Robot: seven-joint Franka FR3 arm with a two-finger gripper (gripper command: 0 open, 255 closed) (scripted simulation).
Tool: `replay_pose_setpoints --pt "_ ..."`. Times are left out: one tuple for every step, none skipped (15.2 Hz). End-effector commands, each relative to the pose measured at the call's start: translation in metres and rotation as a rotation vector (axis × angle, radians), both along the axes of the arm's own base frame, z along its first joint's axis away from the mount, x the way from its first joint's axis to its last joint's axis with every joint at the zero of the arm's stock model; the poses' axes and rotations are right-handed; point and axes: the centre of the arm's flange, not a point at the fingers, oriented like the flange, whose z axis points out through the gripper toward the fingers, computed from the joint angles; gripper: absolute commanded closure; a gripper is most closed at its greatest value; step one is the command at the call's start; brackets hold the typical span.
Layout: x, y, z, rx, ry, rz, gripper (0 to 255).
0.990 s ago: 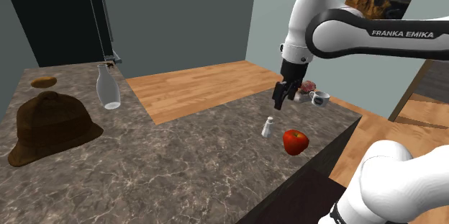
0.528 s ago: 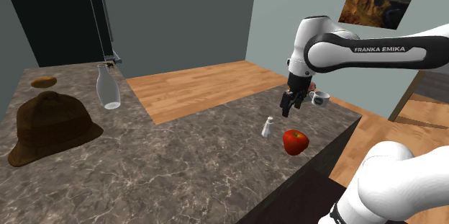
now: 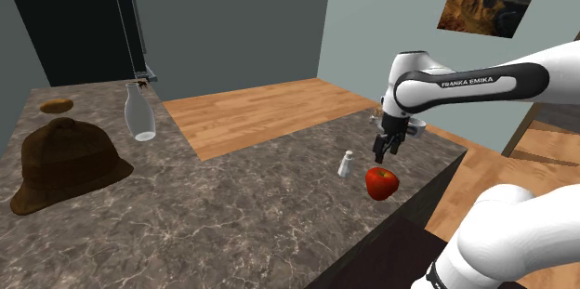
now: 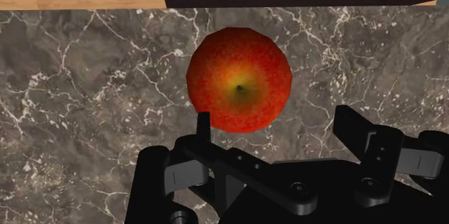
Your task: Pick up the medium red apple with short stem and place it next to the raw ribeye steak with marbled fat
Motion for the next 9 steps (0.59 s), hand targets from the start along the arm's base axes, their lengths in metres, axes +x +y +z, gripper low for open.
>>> replay_pose_setpoints --pt "-0.004 -0.015 -0.011 0.006 0.007 -0.01 0" --pt "-0.005 -0.014 -0.016 0.006 0.007 -0.01 0" --pt "-0.005 -0.014 -0.021 0.006 0.007 -0.01 0" --pt "-0.005 -0.014 -0.026 0.006 0.007 -0.01 0" --pt "-0.006 -0.014 -0.032 0.006 0.007 -0.01 0" --pt "-0.006 -0.014 -0.037 0.006 0.007 -0.01 0" --pt "-0.007 -0.014 -0.042 0.006 0.007 -0.01 0" --pt "-0.007 -0.014 -0.05 0.006 0.007 -0.01 0" --pt "-0.007 -0.014 -0.05 0.006 0.007 -0.01 0"
